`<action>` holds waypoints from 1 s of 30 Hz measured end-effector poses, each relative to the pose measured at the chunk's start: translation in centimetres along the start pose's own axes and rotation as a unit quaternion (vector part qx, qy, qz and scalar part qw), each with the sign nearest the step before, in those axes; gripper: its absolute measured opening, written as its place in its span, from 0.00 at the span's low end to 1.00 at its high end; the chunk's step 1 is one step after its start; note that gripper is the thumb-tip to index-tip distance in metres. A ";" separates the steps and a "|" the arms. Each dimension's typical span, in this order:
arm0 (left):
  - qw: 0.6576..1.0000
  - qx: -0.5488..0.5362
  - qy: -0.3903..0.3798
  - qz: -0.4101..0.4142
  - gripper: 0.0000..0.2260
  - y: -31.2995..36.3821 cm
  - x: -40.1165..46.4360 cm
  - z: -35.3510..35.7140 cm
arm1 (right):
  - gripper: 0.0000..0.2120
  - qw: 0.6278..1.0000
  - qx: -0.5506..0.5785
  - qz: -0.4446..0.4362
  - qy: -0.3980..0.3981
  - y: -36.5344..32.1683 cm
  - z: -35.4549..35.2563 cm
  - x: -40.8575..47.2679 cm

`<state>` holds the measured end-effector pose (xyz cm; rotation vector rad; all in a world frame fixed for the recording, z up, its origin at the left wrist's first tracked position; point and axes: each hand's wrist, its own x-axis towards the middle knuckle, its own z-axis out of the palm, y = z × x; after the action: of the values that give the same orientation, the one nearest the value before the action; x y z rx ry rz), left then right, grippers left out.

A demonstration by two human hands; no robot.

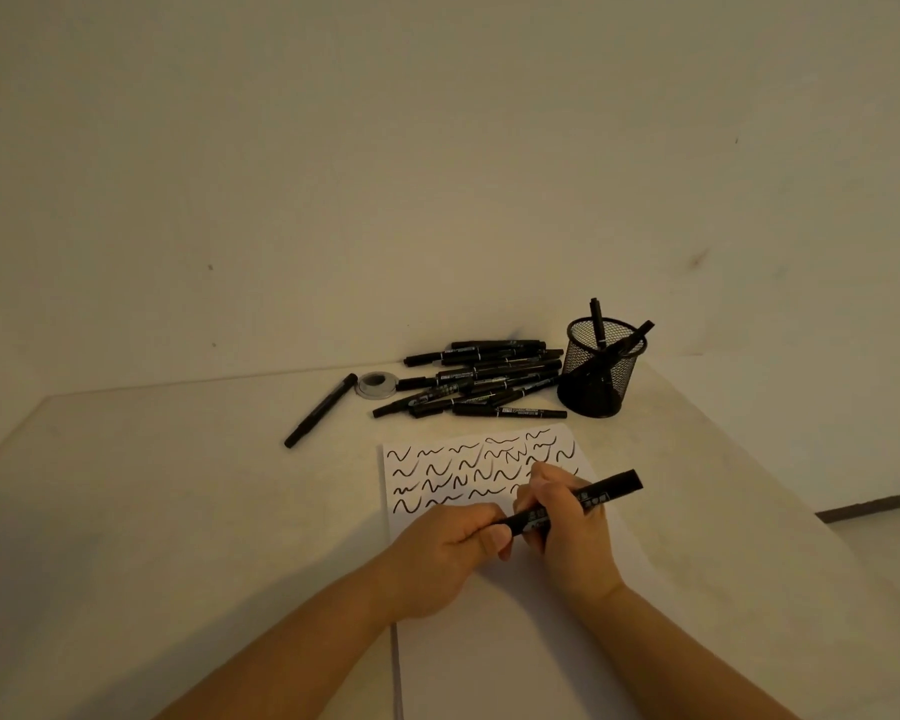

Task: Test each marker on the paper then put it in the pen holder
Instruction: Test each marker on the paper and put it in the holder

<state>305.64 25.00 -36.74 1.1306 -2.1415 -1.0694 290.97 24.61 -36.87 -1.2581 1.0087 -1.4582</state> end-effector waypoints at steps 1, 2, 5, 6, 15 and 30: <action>1.000 0.000 0.004 0.001 0.12 0.1 0.0 0.0 | 0.09 1.000 -0.001 0.000 -0.002 0.0 -0.1 0.1; 1.000 0.000 0.009 0.003 0.11 0.2 0.1 0.1 | 0.09 1.000 0.000 0.000 -0.004 -0.1 -0.2 0.1; 0.999 0.012 0.045 0.016 0.10 0.2 0.1 0.5 | 0.11 1.000 -0.009 0.014 -0.005 -0.1 -0.4 0.4; 0.998 0.011 0.064 0.018 0.10 0.1 0.1 0.6 | 0.13 1.000 -0.016 0.024 -0.005 -0.1 -0.4 0.5; 0.965 -0.032 0.260 -0.028 0.11 -0.5 0.3 0.0 | 0.13 0.925 -0.371 -0.066 0.038 -1.7 -1.1 0.7; 0.962 0.016 0.271 0.043 0.15 1.0 4.7 -6.4 | 0.12 0.812 -0.520 -0.260 0.041 -7.4 -2.8 11.2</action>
<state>307.19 18.81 -31.94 1.1692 -1.7538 -0.5960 286.76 15.41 -27.58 -2.4204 1.7260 -1.3411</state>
